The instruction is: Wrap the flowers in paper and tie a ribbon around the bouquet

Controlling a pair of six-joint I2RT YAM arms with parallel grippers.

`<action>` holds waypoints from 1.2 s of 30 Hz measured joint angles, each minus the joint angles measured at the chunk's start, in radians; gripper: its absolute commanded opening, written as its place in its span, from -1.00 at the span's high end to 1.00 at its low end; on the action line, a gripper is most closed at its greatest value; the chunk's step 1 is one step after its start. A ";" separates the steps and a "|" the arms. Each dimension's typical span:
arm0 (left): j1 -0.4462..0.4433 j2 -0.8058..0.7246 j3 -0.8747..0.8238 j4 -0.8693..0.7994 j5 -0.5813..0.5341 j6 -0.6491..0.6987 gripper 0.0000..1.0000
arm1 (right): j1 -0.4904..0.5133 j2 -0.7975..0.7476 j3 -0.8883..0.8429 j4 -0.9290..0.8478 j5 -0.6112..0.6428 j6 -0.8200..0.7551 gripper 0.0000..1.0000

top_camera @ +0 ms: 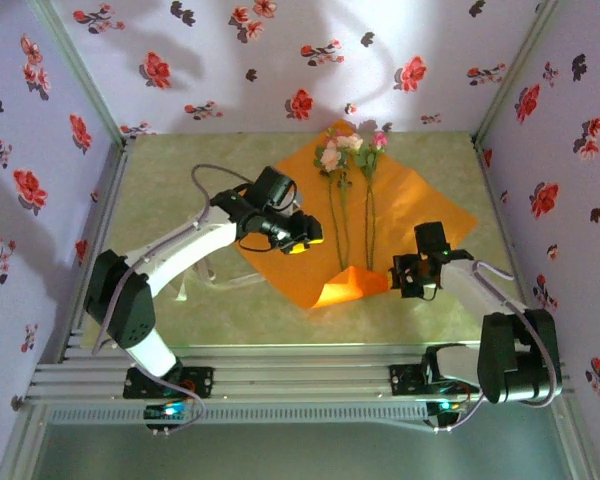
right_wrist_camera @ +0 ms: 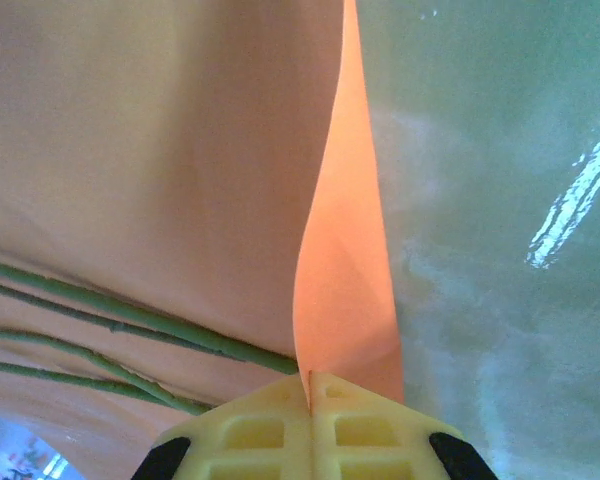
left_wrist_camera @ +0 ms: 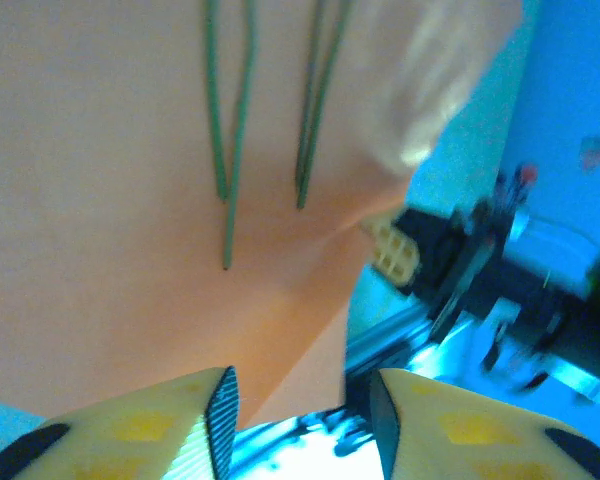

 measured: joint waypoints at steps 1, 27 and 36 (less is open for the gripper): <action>-0.006 0.000 0.000 -0.008 0.007 0.074 -0.03 | -0.003 0.006 0.000 0.009 -0.002 0.016 1.00; -0.101 0.125 -0.117 -0.035 -0.038 0.909 -0.25 | -0.032 0.040 0.008 0.029 -0.007 0.093 1.00; -0.093 0.165 -0.115 0.061 -0.012 0.863 1.00 | -0.044 0.041 0.024 0.017 -0.013 0.020 0.17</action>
